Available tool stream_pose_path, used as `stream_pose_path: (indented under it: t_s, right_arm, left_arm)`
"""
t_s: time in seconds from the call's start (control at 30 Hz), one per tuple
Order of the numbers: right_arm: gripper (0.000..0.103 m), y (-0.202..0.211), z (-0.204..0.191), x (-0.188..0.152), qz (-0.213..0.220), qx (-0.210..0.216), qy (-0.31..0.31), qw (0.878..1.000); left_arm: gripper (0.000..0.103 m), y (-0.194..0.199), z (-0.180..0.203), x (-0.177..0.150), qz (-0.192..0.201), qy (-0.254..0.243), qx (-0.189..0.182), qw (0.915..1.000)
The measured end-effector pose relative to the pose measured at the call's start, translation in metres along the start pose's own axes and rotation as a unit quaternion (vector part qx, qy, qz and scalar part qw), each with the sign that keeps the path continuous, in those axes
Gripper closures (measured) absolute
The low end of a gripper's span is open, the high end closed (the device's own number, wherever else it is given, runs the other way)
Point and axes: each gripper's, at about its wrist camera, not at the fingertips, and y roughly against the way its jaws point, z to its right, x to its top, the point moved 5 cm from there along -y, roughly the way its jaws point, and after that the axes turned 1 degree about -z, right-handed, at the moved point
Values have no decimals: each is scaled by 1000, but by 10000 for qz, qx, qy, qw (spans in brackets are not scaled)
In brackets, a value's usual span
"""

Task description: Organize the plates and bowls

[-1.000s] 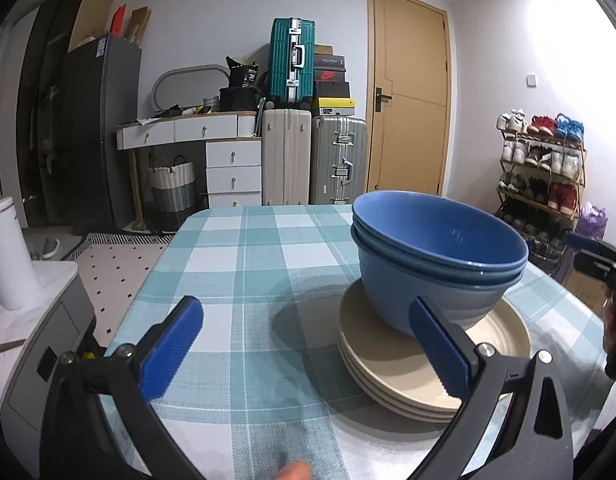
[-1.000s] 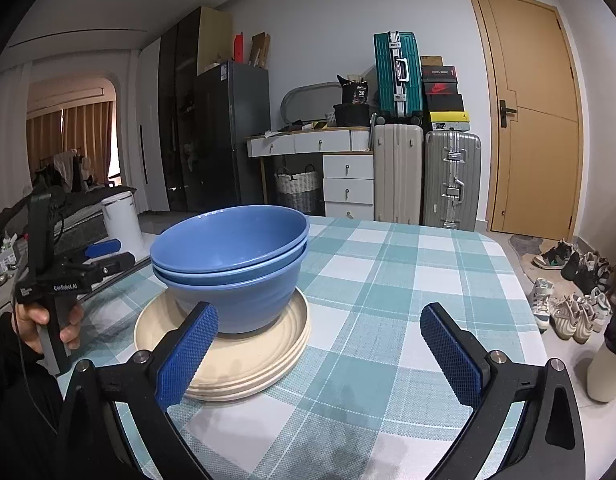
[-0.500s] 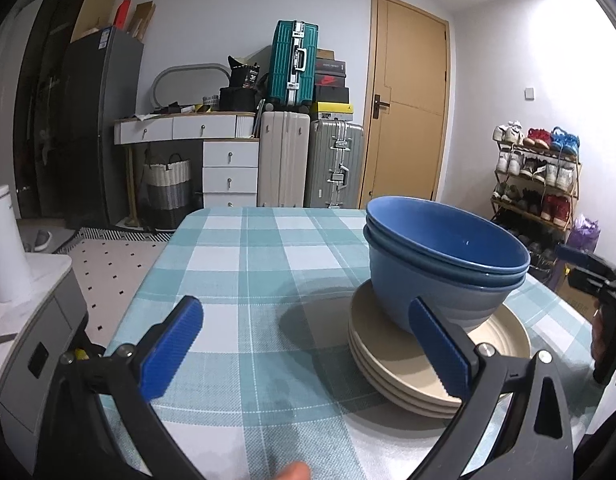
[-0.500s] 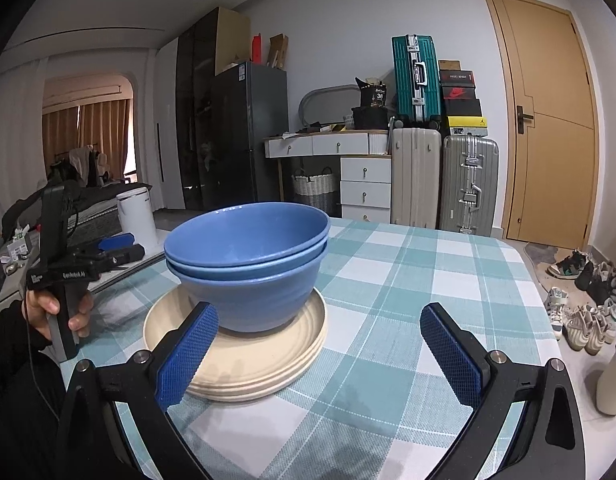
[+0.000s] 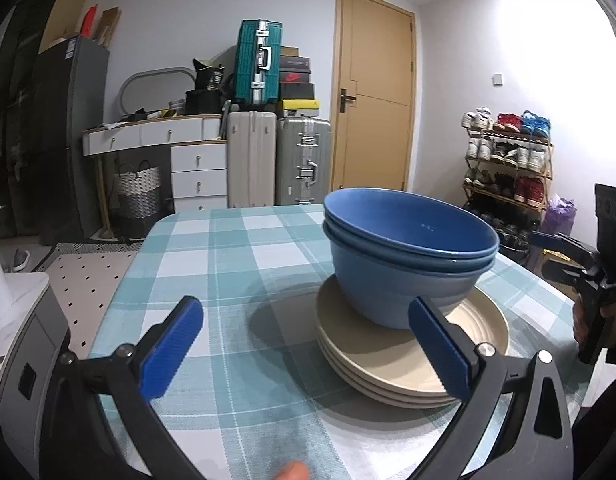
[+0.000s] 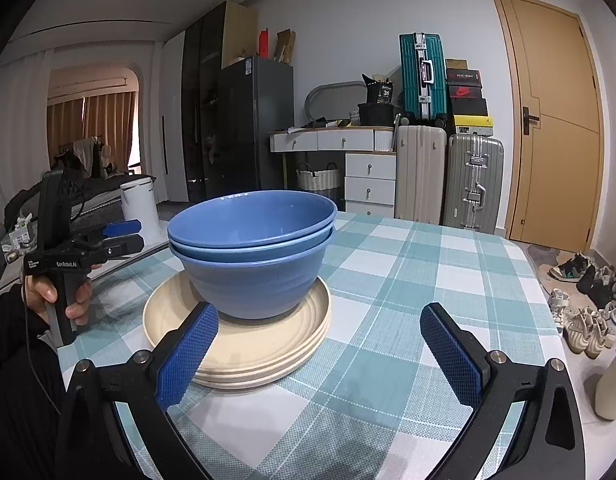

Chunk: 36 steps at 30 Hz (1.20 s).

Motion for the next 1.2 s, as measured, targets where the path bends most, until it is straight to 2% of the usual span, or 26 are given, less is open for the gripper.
stream_pose_path:
  t_s: [1.2]
  right_arm:
    - [0, 2, -3, -1, 27, 118, 48, 9999]
  left_arm:
    - [0, 4, 6, 0, 42, -104, -53, 9999]
